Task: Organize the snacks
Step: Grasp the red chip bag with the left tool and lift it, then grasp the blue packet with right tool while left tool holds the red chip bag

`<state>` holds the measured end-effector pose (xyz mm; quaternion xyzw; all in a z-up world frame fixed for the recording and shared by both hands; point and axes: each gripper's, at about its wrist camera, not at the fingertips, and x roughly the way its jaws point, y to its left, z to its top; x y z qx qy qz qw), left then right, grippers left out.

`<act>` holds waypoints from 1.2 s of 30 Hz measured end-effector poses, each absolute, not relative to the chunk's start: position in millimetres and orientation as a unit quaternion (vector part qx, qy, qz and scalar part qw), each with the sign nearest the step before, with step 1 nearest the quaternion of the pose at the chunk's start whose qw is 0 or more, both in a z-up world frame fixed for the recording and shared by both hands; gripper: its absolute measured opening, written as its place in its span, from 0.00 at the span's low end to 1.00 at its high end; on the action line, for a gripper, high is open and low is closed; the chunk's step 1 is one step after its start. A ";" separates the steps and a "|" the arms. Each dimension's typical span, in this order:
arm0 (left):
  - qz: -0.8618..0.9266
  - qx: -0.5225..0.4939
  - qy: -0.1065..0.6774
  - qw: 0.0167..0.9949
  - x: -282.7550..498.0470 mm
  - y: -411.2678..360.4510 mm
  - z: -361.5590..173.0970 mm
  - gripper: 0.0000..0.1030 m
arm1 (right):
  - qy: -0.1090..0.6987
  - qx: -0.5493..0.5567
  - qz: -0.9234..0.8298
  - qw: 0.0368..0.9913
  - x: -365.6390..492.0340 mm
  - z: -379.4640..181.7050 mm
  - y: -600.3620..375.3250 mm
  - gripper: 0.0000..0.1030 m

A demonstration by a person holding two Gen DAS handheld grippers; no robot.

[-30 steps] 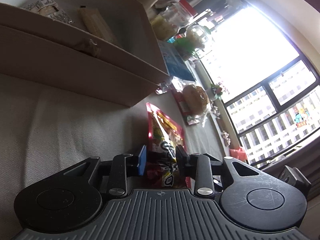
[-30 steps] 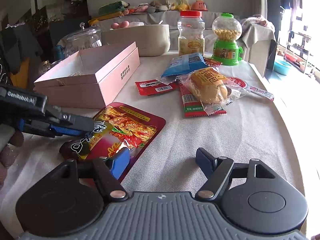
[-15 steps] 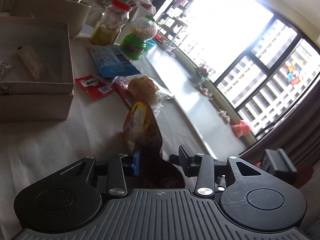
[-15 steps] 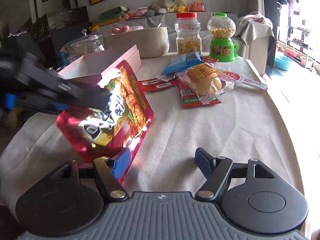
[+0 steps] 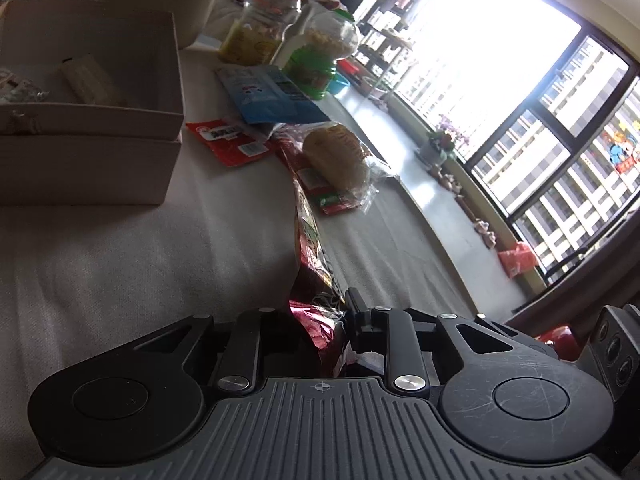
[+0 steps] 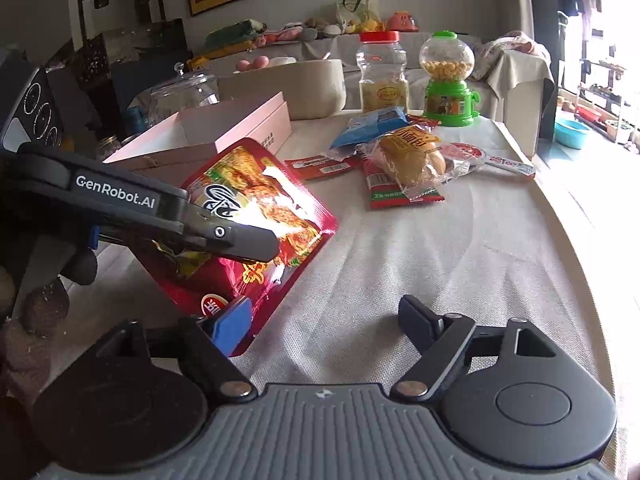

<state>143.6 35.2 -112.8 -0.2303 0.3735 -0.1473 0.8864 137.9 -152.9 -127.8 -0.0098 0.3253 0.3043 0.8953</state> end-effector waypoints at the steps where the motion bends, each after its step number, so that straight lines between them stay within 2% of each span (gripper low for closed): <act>1: -0.146 -0.236 0.373 0.885 141.9 38.6 -113.3 0.26 | 0.328 -0.010 0.310 0.892 138.0 -127.9 -152.8 0.86; 3: -0.142 -0.241 0.369 0.886 136.3 47.3 -111.8 0.26 | 0.337 -0.002 0.326 0.883 139.0 -127.7 -153.5 0.97; 4: -0.135 -0.238 0.364 0.890 131.7 52.4 -110.0 0.26 | 0.344 0.004 0.331 0.879 139.6 -127.3 -154.1 0.98; 9: -0.110 -0.247 0.353 0.896 109.7 87.1 -114.7 0.26 | 0.372 0.012 0.331 0.867 146.7 -122.8 -153.5 0.99; 14: -0.108 -0.293 0.338 0.888 99.0 117.8 -128.9 0.28 | 0.392 -0.050 0.340 0.853 151.3 -118.9 -138.0 1.00; 16: -0.116 -0.295 0.326 0.890 99.7 121.3 -132.3 0.28 | 0.409 -0.079 0.341 0.843 161.9 -112.2 -128.8 0.96; 17: -0.119 -0.297 0.321 0.891 99.6 122.2 -134.0 0.28 | 0.407 -0.074 0.335 0.846 167.5 -105.9 -126.6 0.90; 24: -0.136 -0.322 0.304 0.886 94.4 127.9 -142.7 0.28 | 0.289 -0.100 0.274 0.912 242.6 -44.8 -85.5 0.90; 29: -0.132 -0.315 0.298 0.892 90.4 125.7 -142.2 0.29 | 0.353 -0.111 0.248 0.896 349.5 -65.9 -32.7 0.90; 33: -0.133 -0.314 0.296 0.892 90.4 125.8 -143.1 0.29 | 0.414 -0.109 0.212 0.879 401.5 -99.0 -13.8 0.89; 34: -0.135 -0.323 0.296 0.889 90.8 128.0 -144.6 0.28 | 0.424 -0.097 0.206 0.877 407.1 -103.0 -15.5 0.87; 35: -0.138 -0.331 0.296 0.885 91.1 130.3 -146.2 0.28 | 0.429 -0.077 0.208 0.876 408.8 -102.9 -18.5 0.78; 36: -0.139 -0.338 0.296 0.882 91.4 131.5 -147.6 0.28 | 0.430 -0.065 0.209 0.876 406.3 -99.6 -22.8 0.74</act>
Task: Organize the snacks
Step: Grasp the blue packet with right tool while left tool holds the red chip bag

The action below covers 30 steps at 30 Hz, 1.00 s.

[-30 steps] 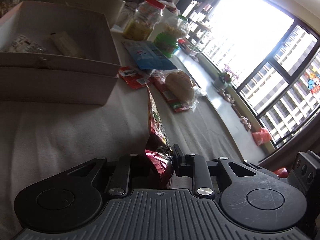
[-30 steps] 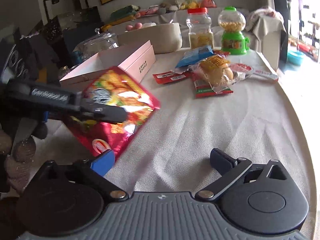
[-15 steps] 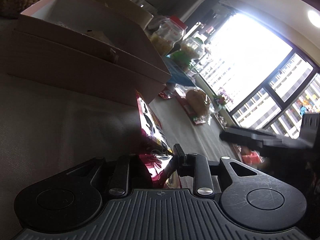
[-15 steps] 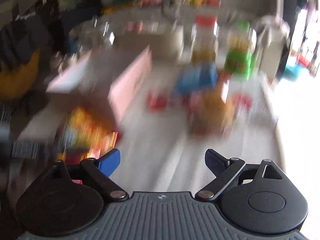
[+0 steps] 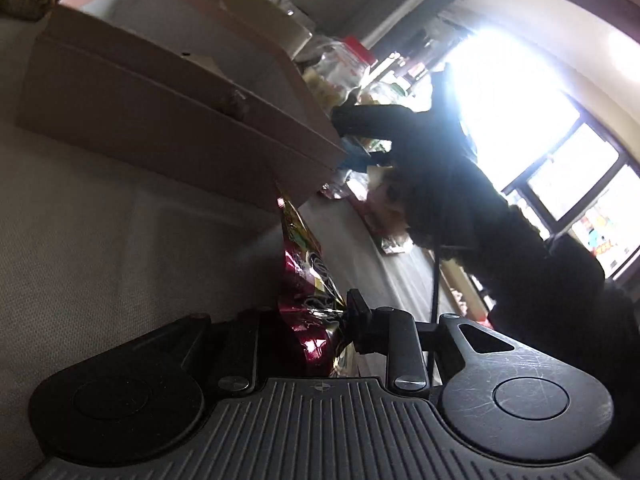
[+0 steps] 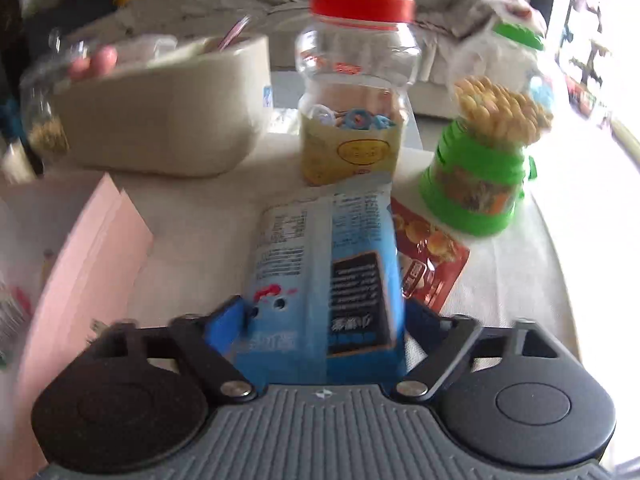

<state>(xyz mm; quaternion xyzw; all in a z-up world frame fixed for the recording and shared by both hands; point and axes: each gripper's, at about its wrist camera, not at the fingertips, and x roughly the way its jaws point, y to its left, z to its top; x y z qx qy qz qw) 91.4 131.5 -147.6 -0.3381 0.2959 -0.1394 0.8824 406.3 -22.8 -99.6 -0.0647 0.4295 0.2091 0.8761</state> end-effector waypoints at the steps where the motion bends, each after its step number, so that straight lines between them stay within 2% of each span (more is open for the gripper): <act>1: -0.140 -0.341 0.296 0.881 91.3 131.9 -148.1 0.28 | 0.428 -0.060 0.213 0.876 400.2 -94.5 -26.9 0.73; 7: -0.139 -0.335 0.299 0.883 93.2 129.2 -148.7 0.28 | 0.350 -0.072 0.253 0.899 320.7 -45.5 -63.6 0.73; 11: -0.151 -0.337 0.313 0.875 95.1 127.7 -147.4 0.28 | 0.351 -0.061 0.274 0.893 271.4 -32.6 -87.7 0.73; 21: -0.162 -0.328 0.336 0.868 85.6 113.2 -137.4 0.26 | 0.375 -0.062 0.307 0.872 164.9 -61.1 -113.9 0.73; 30: -0.156 -0.310 0.325 0.880 41.4 114.9 -110.6 0.26 | 0.356 -0.071 0.351 0.863 114.0 -52.8 -127.1 0.73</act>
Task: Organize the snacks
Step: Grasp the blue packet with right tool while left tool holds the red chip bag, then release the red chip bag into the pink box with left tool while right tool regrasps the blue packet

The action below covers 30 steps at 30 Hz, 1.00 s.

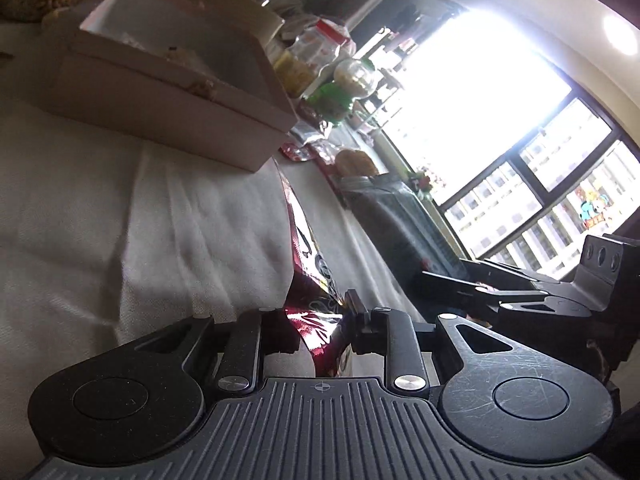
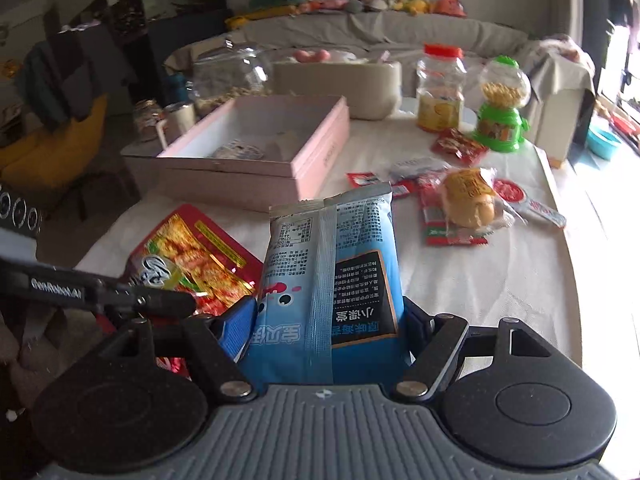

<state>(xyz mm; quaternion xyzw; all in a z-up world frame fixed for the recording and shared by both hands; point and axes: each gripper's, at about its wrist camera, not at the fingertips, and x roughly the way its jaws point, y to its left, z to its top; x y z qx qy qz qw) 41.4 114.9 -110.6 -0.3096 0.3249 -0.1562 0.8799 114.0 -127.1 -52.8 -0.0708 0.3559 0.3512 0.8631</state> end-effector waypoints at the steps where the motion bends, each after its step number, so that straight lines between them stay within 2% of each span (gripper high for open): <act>1: -0.154 -0.307 0.318 0.884 38.8 115.4 -103.5 0.26 | 0.349 -0.072 0.358 0.863 109.6 -50.2 -127.1 0.73; 7: -0.135 -0.294 0.266 0.908 23.8 130.4 -61.2 0.26 | 0.302 -0.069 0.398 0.864 92.8 -28.8 -117.7 0.73; 12: -0.118 -0.269 0.208 0.933 31.0 149.6 -2.8 0.26 | 0.248 -0.075 0.411 0.874 91.8 3.4 -104.3 0.73; 15: -0.088 -0.243 0.182 0.949 50.3 163.6 33.4 0.26 | 0.226 -0.064 0.407 0.883 98.4 24.8 -96.5 0.73; 18: -0.059 -0.259 0.184 0.946 85.3 181.7 49.5 0.26 | 0.225 -0.055 0.395 0.889 113.5 45.1 -83.4 0.73; 21: -0.033 -0.263 0.201 0.943 124.0 194.9 44.2 0.26 | 0.216 -0.054 0.397 0.890 133.0 67.6 -68.5 0.73; 28: -0.014 -0.225 0.305 0.925 196.8 205.9 -34.0 0.26 | 0.221 -0.054 0.381 0.896 191.7 92.0 -27.6 0.70; 30: 0.000 -0.201 0.296 0.934 203.5 208.8 -46.4 0.24 | 0.240 -0.049 0.386 0.889 207.8 87.9 -14.9 0.61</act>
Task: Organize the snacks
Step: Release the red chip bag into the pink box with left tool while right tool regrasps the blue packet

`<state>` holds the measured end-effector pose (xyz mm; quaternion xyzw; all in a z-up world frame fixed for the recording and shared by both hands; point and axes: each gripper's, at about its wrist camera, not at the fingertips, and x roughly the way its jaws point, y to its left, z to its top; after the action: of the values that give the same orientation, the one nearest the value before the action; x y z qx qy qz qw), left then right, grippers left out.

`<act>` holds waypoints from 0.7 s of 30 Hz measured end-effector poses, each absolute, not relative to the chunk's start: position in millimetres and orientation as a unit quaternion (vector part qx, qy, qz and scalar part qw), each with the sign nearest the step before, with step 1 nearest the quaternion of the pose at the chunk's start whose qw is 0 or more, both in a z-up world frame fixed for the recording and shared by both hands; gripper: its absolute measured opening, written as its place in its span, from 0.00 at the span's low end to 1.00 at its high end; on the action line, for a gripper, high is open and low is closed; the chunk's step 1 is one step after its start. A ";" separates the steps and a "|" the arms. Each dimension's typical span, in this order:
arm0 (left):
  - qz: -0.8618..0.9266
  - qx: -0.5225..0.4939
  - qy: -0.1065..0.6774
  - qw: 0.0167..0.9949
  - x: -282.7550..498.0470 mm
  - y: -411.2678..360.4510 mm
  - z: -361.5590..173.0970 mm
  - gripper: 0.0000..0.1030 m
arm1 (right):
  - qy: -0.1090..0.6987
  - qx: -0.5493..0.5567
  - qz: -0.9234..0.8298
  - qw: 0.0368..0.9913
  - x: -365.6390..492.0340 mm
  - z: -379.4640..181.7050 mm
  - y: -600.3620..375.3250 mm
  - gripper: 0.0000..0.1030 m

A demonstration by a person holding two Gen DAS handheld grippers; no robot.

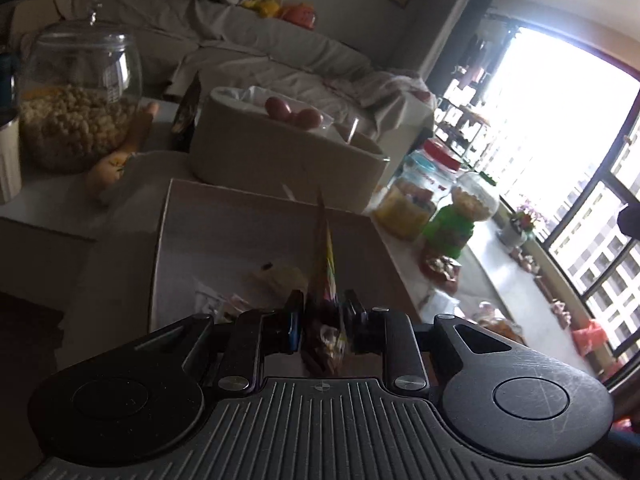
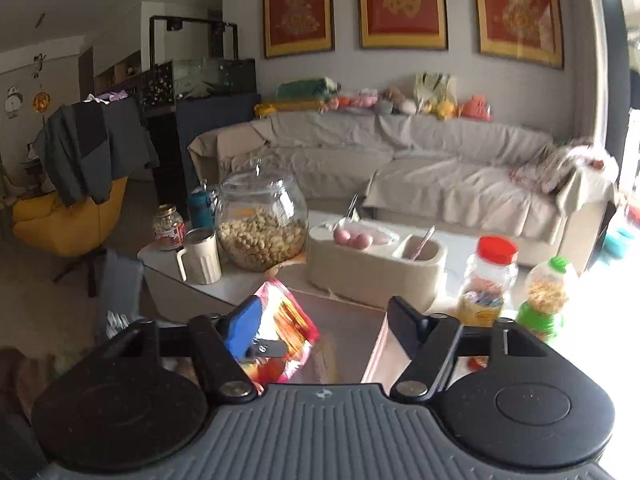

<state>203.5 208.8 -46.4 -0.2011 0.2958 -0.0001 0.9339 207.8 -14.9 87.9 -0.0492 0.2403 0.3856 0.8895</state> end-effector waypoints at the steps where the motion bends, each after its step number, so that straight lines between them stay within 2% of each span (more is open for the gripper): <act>1: 0.009 -0.193 0.288 0.938 204.3 211.5 -49.1 0.24 | 0.253 -0.048 0.388 0.885 217.3 83.7 -9.4 0.59; 6: 0.016 -0.225 0.260 0.939 191.1 233.4 -45.9 0.25 | 0.303 -0.066 0.374 0.874 241.8 52.2 0.1 0.58; 11: 0.046 -0.219 0.207 0.952 161.7 232.8 -34.4 0.26 | 0.330 -0.121 0.371 0.860 219.7 8.9 -20.7 0.58; 16: 0.033 -0.227 0.225 0.947 137.7 216.9 -32.1 0.26 | 0.376 -0.112 0.383 0.836 192.2 -20.8 -48.3 0.58; 21: -0.009 -0.213 0.300 0.930 99.4 178.0 -39.0 0.26 | 0.394 -0.112 0.417 0.812 155.8 -36.3 -67.4 0.75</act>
<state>99.4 178.0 -39.0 -0.2130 0.2996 -0.0092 0.9299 155.8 -67.4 -36.3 -0.1118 0.3937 0.4167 0.8117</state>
